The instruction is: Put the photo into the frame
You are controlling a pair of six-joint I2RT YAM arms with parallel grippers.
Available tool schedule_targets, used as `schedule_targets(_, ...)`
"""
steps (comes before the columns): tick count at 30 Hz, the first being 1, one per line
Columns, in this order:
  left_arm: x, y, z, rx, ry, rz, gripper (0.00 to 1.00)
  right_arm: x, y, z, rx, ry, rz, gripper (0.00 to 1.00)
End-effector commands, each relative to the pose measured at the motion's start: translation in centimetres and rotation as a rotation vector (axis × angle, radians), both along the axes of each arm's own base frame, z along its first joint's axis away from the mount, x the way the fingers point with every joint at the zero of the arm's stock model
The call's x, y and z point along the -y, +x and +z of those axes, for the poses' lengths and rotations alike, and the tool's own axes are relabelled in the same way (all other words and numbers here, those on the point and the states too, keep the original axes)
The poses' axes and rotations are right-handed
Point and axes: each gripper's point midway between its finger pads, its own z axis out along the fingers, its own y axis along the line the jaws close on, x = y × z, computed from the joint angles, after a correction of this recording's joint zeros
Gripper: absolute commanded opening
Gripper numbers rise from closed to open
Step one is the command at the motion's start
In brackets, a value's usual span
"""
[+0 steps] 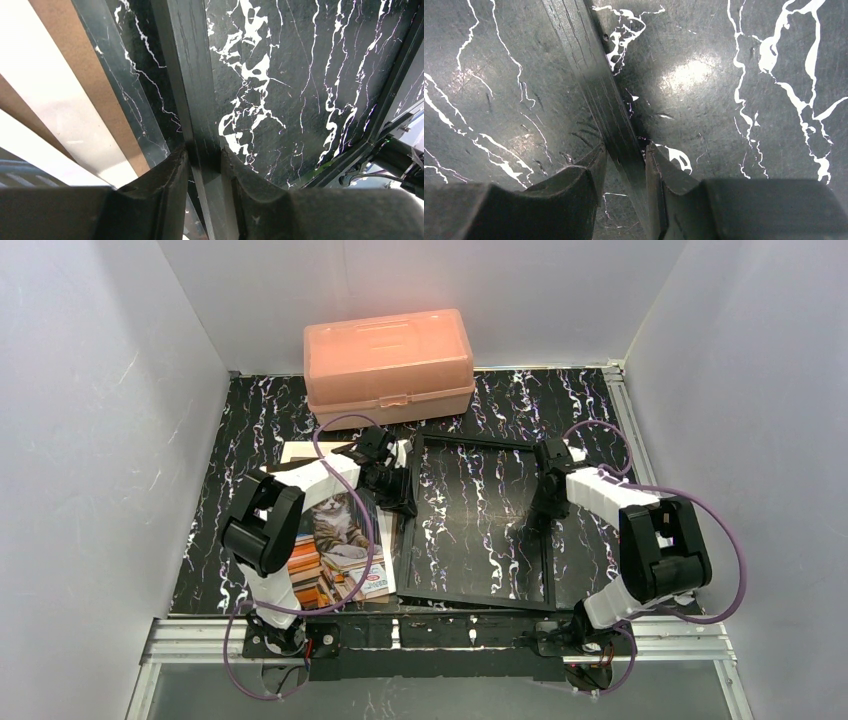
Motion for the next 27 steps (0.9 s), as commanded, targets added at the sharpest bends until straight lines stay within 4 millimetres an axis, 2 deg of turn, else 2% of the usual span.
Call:
schedule_targets(1, 1.8, 0.2, 2.3, 0.041, -0.067, -0.082, 0.29, -0.6, 1.7, -0.1, 0.017, 0.043, 0.012, 0.4)
schedule_targets(3, 1.8, 0.3, 2.6, 0.05, -0.065, -0.09, 0.4, -0.6, 1.8, -0.3, 0.009, 0.042, 0.017, 0.4)
schedule_targets(6, 2.0, 0.1, 3.7, 0.052, -0.08, -0.125, 0.76, -0.6, 2.1, -0.3, 0.01, 0.041, 0.02, 0.39)
schedule_targets(8, 2.2, -0.5, 4.7, 0.046, -0.11, -0.147, 0.89, -0.5, 2.5, -0.2, 0.01, 0.035, 0.03, 0.39)
schedule_targets(9, 2.3, -1.0, 5.0, 0.04, -0.123, -0.157, 0.92, -0.4, 2.8, -0.1, 0.013, 0.033, 0.032, 0.39)
schedule_targets(14, 1.4, -2.4, 8.0, 0.048, -0.172, -0.198, 0.98, -0.7, 4.4, 1.3, 0.04, 0.034, 0.045, 0.38)
schedule_targets(17, -0.3, -1.2, 10.9, 0.081, -0.212, -0.164, 0.98, -0.7, 5.2, 2.4, 0.069, 0.031, 0.048, 0.38)
schedule_targets(20, -3.6, 1.5, 14.0, 0.121, -0.247, -0.07, 0.98, -1.0, 5.9, 4.2, 0.11, 0.048, 0.052, 0.4)
schedule_targets(22, -6.4, 3.1, 15.0, 0.152, -0.225, -0.025, 0.99, -1.2, 6.2, 5.4, 0.143, 0.061, 0.048, 0.43)
schedule_targets(25, -10.7, 4.7, 14.9, 0.197, -0.113, 0.015, 0.98, -1.7, 6.5, 6.9, 0.179, 0.089, 0.057, 0.46)
schedule_targets(27, -12.5, 4.7, 14.6, 0.206, -0.079, 0.019, 0.98, -1.9, 6.3, 7.6, 0.184, 0.102, 0.065, 0.49)
